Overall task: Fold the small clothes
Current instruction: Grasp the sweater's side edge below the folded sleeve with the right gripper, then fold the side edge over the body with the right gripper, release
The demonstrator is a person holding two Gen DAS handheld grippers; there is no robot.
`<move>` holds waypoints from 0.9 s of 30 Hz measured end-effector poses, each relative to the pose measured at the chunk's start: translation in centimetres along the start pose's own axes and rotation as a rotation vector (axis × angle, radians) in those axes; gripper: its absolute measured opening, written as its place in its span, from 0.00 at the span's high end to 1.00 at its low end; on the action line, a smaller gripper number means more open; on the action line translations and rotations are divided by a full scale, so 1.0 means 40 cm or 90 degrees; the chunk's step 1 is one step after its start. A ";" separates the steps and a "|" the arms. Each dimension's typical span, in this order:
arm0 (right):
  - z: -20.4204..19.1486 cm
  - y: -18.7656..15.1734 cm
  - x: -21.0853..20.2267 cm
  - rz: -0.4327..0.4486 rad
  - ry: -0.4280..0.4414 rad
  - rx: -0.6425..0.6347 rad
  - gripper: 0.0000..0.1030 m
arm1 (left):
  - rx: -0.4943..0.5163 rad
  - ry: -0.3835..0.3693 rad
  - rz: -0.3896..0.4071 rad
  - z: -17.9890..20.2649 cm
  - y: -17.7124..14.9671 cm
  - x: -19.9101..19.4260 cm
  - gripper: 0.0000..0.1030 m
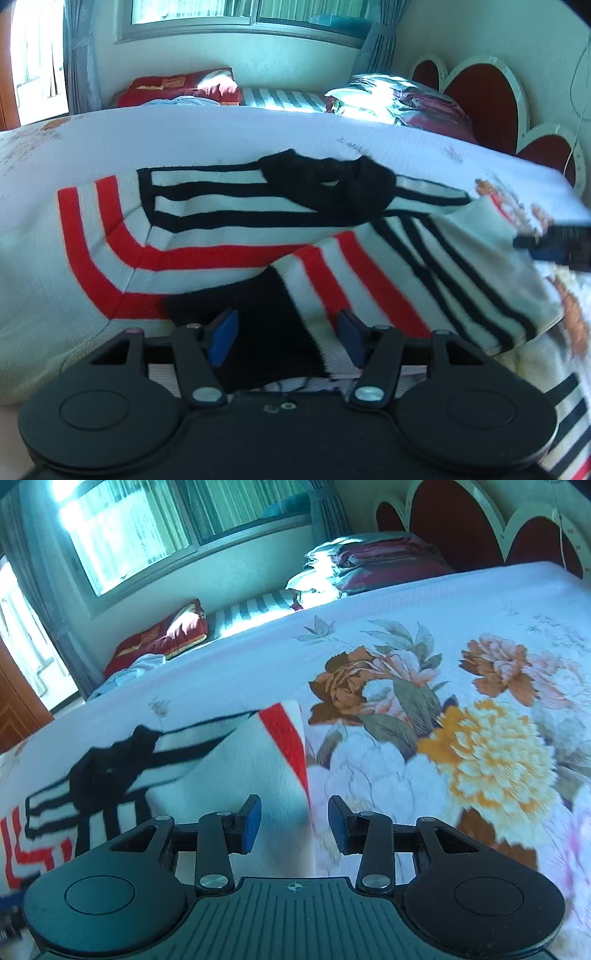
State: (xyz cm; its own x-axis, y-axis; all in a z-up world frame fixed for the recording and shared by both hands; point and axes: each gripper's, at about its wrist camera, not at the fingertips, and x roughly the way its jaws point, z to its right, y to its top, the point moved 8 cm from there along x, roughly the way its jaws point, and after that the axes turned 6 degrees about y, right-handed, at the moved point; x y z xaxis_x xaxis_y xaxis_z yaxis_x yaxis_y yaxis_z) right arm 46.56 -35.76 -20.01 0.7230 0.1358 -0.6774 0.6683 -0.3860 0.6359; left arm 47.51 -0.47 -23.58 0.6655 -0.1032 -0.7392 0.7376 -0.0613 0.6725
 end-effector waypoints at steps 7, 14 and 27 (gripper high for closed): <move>0.000 0.050 0.089 -0.008 0.009 0.003 0.77 | 0.000 0.007 0.007 -0.001 -0.002 -0.002 0.42; 0.076 0.032 0.086 0.022 -0.119 -0.050 0.98 | 0.008 0.017 0.016 -0.003 0.002 0.009 0.40; -0.167 0.002 0.027 0.021 0.040 -0.111 0.97 | 0.003 -0.041 0.042 0.081 0.061 -0.021 0.43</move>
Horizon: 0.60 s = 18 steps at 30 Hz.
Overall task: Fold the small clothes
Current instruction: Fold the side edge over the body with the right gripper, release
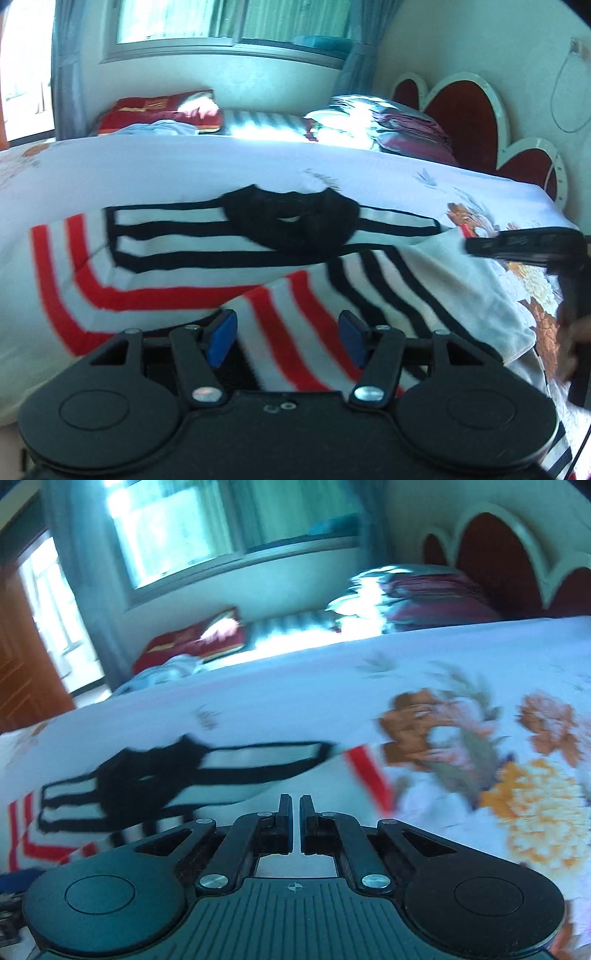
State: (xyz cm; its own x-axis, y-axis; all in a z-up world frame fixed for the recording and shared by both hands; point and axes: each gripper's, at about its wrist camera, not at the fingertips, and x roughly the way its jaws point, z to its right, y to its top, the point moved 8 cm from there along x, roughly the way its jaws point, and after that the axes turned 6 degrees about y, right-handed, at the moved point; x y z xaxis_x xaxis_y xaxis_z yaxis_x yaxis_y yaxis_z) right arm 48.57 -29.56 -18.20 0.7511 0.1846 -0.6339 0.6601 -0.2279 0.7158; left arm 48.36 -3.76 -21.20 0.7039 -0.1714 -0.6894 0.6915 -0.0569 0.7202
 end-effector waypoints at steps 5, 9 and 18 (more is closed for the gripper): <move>-0.093 -0.038 0.064 -0.034 0.025 -0.044 0.97 | 0.012 0.016 -0.018 0.013 -0.013 0.064 0.43; -0.078 -0.064 0.118 -0.059 -0.016 -0.081 0.97 | 0.036 0.028 -0.014 -0.004 -0.022 0.081 0.41; -0.059 -0.045 0.080 -0.044 0.000 -0.049 0.83 | 0.023 0.048 -0.026 -0.025 -0.018 0.051 0.44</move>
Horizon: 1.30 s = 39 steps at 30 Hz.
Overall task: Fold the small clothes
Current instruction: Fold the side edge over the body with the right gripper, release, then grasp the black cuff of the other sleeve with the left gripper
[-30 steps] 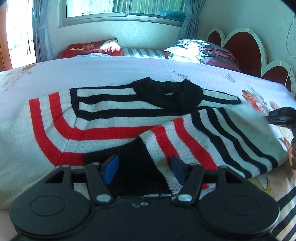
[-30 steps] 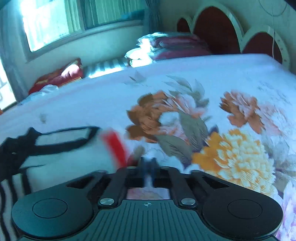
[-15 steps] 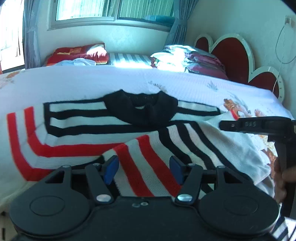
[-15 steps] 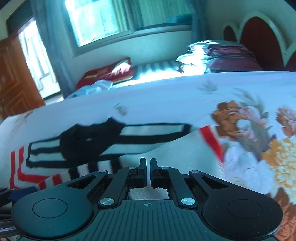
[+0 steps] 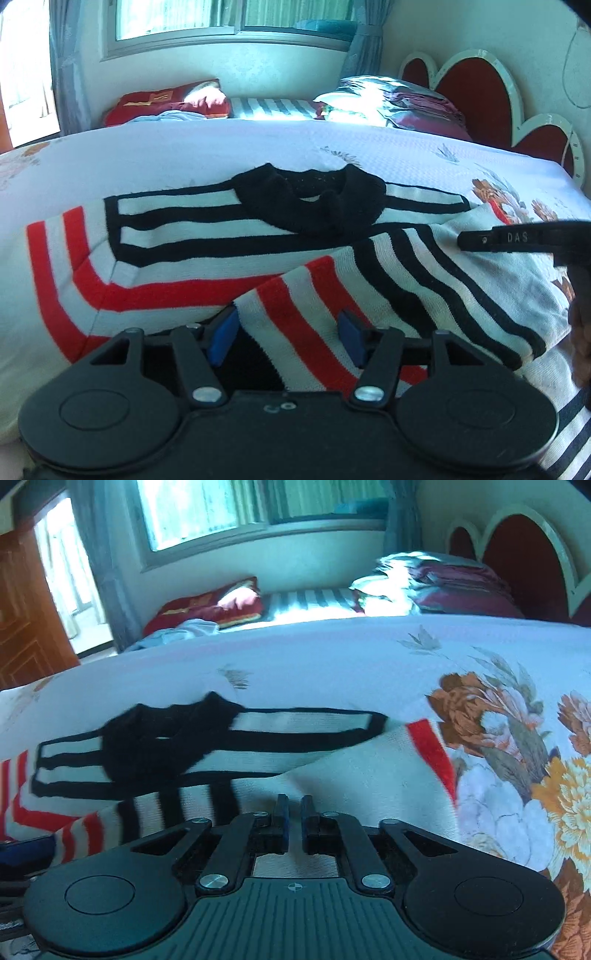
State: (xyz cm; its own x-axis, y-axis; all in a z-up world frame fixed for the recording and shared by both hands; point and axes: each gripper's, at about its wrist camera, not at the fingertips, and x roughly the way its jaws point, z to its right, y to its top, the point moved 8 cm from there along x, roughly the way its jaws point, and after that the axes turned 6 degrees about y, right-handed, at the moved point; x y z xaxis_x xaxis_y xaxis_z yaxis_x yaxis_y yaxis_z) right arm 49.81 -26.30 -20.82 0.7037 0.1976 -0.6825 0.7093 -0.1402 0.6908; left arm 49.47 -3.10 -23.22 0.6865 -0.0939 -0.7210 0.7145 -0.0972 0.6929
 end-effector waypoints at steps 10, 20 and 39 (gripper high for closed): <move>-0.032 -0.032 -0.016 0.007 -0.022 -0.018 0.30 | 0.002 0.018 -0.017 -0.009 -0.015 -0.004 0.40; -0.049 -0.077 -0.068 -0.003 -0.015 -0.032 0.30 | -0.009 0.037 -0.027 -0.020 -0.025 -0.029 0.41; -0.185 -0.126 -0.110 -0.015 0.047 -0.078 0.29 | -0.145 0.085 -0.025 -0.208 -0.080 -0.186 0.29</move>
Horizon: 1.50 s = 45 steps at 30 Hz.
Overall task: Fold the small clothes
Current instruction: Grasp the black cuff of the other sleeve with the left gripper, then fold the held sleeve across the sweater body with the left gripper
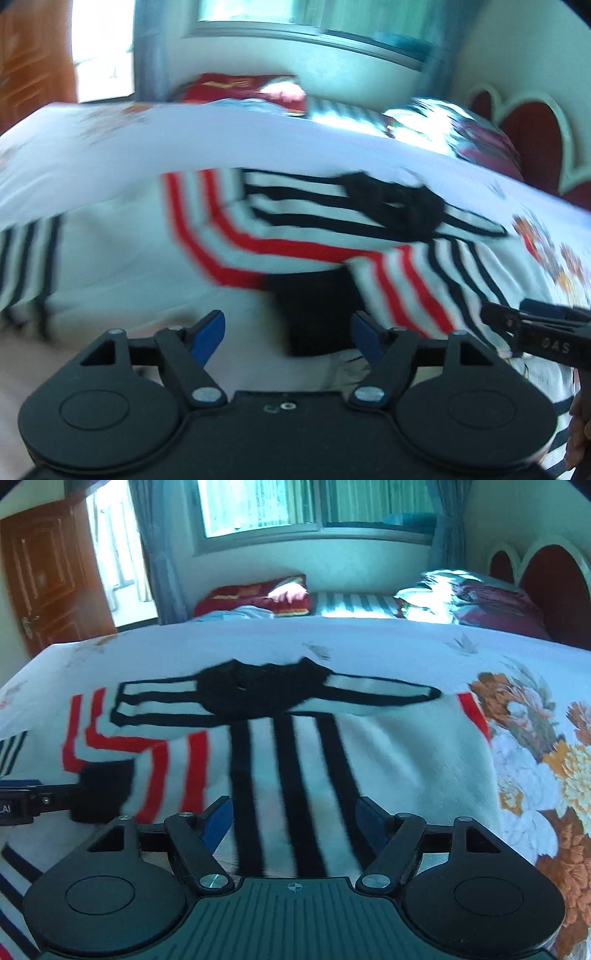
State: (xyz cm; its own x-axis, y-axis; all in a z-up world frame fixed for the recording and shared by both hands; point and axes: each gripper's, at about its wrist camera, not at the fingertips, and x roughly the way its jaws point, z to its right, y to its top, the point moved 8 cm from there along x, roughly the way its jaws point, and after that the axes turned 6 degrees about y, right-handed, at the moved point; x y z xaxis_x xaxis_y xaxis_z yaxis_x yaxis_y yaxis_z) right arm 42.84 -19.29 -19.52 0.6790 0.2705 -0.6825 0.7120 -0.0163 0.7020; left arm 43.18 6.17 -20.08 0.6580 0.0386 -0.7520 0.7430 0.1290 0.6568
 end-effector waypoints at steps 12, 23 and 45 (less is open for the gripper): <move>-0.245 0.009 0.032 -0.004 0.094 -0.036 0.29 | -0.252 0.111 -0.015 -0.454 -0.067 -0.093 0.33; -0.350 -0.002 0.096 -0.033 0.102 -0.041 0.29 | -0.470 0.076 0.036 -0.731 -0.058 -0.041 0.46; -0.254 0.024 0.094 -0.014 0.048 0.016 0.29 | -0.194 -0.081 0.186 -0.384 0.184 -0.122 0.95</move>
State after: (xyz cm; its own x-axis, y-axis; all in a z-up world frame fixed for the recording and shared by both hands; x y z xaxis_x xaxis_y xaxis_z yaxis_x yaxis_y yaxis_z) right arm 44.25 -8.48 -19.36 0.6481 0.3435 -0.6797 0.7318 -0.0338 0.6807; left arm 43.57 22.16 -12.44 0.8587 -0.0025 -0.5125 0.4664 0.4181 0.7795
